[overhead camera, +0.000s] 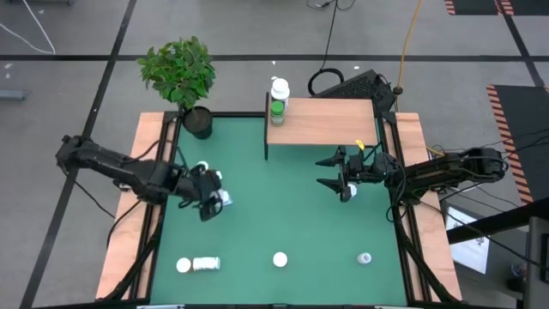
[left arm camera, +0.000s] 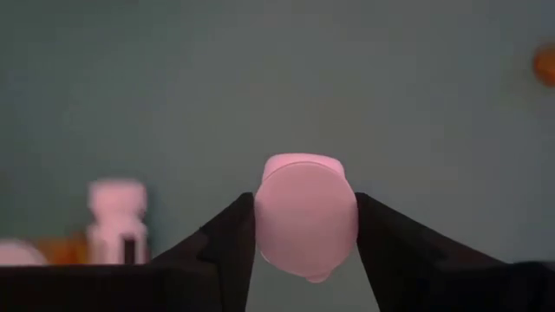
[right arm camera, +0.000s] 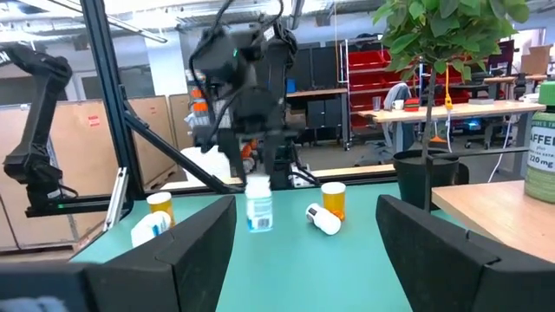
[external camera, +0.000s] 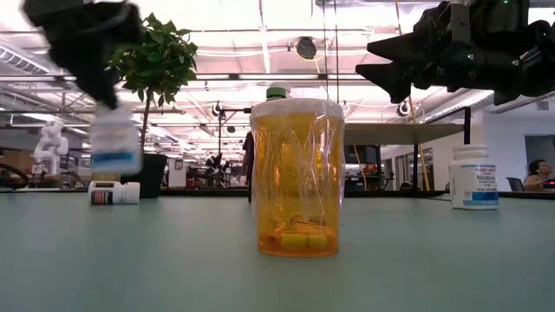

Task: Pick and place medicine bottles onto shelf by color
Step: Put the middle white blue medicine bottle on the shelf

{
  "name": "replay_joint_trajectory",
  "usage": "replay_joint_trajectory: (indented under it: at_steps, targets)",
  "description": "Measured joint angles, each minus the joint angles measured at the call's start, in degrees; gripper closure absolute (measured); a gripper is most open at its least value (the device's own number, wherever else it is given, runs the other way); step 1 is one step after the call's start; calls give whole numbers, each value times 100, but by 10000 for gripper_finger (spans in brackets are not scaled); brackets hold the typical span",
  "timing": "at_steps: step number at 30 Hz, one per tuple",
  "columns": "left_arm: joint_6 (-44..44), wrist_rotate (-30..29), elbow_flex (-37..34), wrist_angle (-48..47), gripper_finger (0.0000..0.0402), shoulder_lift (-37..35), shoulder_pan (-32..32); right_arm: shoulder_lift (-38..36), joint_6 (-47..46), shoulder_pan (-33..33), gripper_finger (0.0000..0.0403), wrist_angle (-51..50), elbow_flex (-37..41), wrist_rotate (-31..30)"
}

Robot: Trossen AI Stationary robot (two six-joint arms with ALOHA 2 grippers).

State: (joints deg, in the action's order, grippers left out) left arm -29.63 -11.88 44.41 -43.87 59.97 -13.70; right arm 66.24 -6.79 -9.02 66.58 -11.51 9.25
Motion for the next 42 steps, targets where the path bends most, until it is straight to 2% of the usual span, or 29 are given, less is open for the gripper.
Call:
replay_joint_trajectory:
  at_steps: [5, 10, 16, 22, 26, 30, 37, 42]
  targets:
    - [985, -1, 1235, -431, 232, 792, 596, -2, 120, 0, 129, -245, -2, -2]
    - [2093, -16, 2893, -999, 224, 1874, 1179, -2, 576, -1, 129, -619, -2, -116]
    - [3199, -31, 4759, -1374, 229, 3024, 1818, 0, 595, 0, 129, -692, -2, -154]
    - [4284, 130, 6148, -1621, 222, 3945, 2365, 0, 731, -2, 129, -744, -2, -170]
    - [4715, 364, 6706, -1606, 216, 4484, 2702, 2, 790, -13, 129, -1012, -2, -200]
    - [4919, 477, 6923, -1653, 215, 4827, 2988, 0, 719, -28, 129, -1051, -2, -198]
    - [5008, 520, 6934, -1828, 214, 4959, 3314, 0, 643, -28, 129, -1076, -2, -196]
    - [5009, 858, 6935, -1806, 213, 4959, 3459, 1, 605, -28, 129, -1053, -2, -178]
